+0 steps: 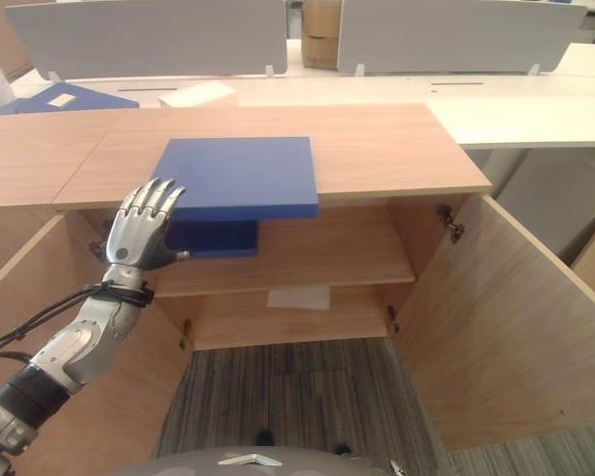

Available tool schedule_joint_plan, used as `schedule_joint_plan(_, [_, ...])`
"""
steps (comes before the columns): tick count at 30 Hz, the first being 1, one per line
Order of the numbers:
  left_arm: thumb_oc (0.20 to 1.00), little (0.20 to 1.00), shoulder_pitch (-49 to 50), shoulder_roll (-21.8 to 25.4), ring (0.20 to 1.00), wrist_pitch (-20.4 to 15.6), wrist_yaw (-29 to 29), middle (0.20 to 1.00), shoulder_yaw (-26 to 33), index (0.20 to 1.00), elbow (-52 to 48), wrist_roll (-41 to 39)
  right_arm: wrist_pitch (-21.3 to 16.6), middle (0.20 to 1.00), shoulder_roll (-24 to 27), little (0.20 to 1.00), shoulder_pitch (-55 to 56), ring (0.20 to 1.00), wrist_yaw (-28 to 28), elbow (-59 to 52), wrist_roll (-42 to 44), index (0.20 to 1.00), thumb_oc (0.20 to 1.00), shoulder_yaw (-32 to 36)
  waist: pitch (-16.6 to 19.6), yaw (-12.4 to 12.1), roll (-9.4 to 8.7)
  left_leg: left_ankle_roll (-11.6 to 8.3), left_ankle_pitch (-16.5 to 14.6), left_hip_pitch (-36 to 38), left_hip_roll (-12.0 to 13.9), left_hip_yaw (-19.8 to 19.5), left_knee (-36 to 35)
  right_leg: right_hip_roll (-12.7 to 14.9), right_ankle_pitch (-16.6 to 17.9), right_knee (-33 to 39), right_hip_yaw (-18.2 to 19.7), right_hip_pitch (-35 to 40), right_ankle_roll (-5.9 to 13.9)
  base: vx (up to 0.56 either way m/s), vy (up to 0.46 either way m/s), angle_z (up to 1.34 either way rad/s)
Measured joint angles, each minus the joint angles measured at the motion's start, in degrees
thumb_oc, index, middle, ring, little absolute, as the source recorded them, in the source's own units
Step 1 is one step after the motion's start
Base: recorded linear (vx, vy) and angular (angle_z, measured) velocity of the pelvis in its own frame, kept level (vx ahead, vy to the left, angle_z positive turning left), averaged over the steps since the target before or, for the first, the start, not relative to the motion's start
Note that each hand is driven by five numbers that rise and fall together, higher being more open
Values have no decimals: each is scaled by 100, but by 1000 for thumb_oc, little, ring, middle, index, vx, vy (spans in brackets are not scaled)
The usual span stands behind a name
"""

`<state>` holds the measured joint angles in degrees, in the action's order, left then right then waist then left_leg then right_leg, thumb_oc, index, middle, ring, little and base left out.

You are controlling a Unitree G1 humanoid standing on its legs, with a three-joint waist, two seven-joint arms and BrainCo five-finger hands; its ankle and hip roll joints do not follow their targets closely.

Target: Put the empty folder in the office cabinet

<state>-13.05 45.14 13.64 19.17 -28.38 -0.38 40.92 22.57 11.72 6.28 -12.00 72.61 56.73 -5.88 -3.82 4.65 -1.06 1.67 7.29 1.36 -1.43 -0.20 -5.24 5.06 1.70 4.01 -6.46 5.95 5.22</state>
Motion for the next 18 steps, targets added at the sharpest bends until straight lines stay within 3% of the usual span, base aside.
schedule_joint_plan(10, [1000,1000,-538,0,1000,127,125,1000,-517,1000,261,329,44,1000,15,1000,76,1000,-2,-10,-212,1000,1000,147,90,197,75,11,-8,-21,5,127,0,9,31,-8,119,-69,12,17,9,-7])
schedule_joint_plan(18, [1000,1000,-662,-3,1000,332,306,1000,-532,1000,620,329,47,1000,78,1000,209,1000,-3,-59,-358,1000,1000,179,93,280,71,12,-9,-5,9,195,0,5,75,-5,193,-85,60,28,13,-4])
